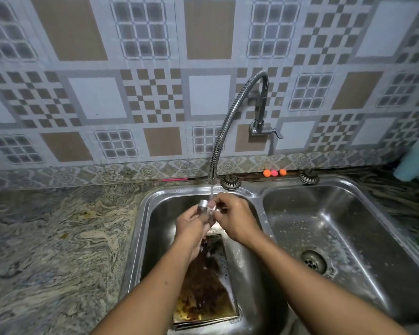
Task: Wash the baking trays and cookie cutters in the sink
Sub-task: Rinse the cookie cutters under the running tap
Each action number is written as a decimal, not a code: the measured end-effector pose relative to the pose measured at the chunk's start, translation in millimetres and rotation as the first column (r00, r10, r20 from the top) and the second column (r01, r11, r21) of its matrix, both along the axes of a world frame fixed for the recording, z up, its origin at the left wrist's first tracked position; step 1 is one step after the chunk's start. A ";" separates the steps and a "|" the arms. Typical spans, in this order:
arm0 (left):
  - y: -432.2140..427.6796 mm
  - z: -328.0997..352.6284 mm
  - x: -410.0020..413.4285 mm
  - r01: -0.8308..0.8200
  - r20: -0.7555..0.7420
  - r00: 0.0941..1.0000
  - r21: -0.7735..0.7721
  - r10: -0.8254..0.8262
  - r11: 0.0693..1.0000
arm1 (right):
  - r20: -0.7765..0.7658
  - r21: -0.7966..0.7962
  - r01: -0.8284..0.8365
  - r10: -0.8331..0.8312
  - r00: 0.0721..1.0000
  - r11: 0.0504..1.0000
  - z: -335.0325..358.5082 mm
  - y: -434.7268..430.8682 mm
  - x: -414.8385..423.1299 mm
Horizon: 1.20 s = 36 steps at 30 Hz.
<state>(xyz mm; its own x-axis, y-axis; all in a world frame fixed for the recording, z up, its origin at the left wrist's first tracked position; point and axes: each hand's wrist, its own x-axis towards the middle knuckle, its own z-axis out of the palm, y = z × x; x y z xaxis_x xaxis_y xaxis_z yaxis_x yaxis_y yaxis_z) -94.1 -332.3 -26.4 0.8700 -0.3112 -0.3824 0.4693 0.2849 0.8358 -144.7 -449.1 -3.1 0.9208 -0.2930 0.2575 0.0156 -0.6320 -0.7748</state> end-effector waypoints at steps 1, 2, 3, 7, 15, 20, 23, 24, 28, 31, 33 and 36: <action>2.0 3.7 2.4 -0.021 0.045 0.999 0.051 0.019 0.998 | -0.013 0.114 0.039 -0.038 0.999 0.993 -3.6 1.7 -1.5; 3.6 7.0 5.1 -0.038 0.117 0.993 0.130 0.023 0.991 | -0.031 0.211 0.088 -0.083 0.996 0.974 -7.9 3.2 -1.8; 4.4 9.1 8.1 -0.055 0.207 0.978 0.221 0.008 0.974 | -0.046 0.295 0.129 -0.120 0.992 0.947 -11.6 4.4 -1.4; 5.0 9.2 10.7 -0.047 0.233 0.972 0.313 -0.028 0.949 | -0.098 0.384 0.197 -0.173 0.980 0.902 -5.6 5.5 8.0; -7.2 16.5 -9.7 -0.052 0.051 0.998 0.074 0.048 0.996 | -0.026 -0.196 -0.029 0.024 0.999 0.980 27.2 1.9 -1.3; -8.2 14.4 4.0 -0.112 0.402 0.911 0.463 -0.096 0.880 | -0.041 0.232 0.094 -0.087 0.995 0.968 -6.1 -10.8 -17.2; -8.9 19.0 3.6 -0.077 0.437 0.878 0.531 -0.195 0.844 | -0.094 0.445 0.165 -0.137 0.986 0.881 -4.0 -15.7 -13.2; -9.7 19.5 2.8 -0.055 0.403 0.897 0.509 -0.182 0.859 | -0.100 0.453 0.157 -0.125 0.987 0.878 -1.1 -18.2 -11.0; -18.4 13.6 -5.9 0.023 0.222 0.970 0.327 -0.100 0.945 | -0.126 0.313 0.087 -0.050 0.991 0.946 10.7 -31.0 -11.9; -32.3 10.5 -18.8 0.067 0.201 0.971 0.297 -0.131 0.952 | -0.139 0.272 0.098 -0.061 0.988 0.957 11.9 -49.7 -27.7; -44.9 6.1 -28.7 0.124 0.181 0.965 0.333 -0.192 0.935 | -0.168 0.299 0.146 -0.099 0.981 0.943 7.5 -72.3 -44.8; -67.4 -4.1 -46.0 0.241 0.162 0.926 0.442 -0.341 0.864 | -0.278 0.285 0.207 -0.126 0.952 0.936 0.1 -113.2 -77.4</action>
<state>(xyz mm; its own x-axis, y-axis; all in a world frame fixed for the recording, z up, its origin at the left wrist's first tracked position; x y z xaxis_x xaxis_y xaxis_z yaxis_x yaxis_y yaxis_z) -140.1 -399.7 -30.5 0.8419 -0.4239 -0.3341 0.2602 -0.2235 0.9393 -222.0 -562.4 -2.9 0.8740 -0.4748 -0.1031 -0.2895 -0.3385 -0.8953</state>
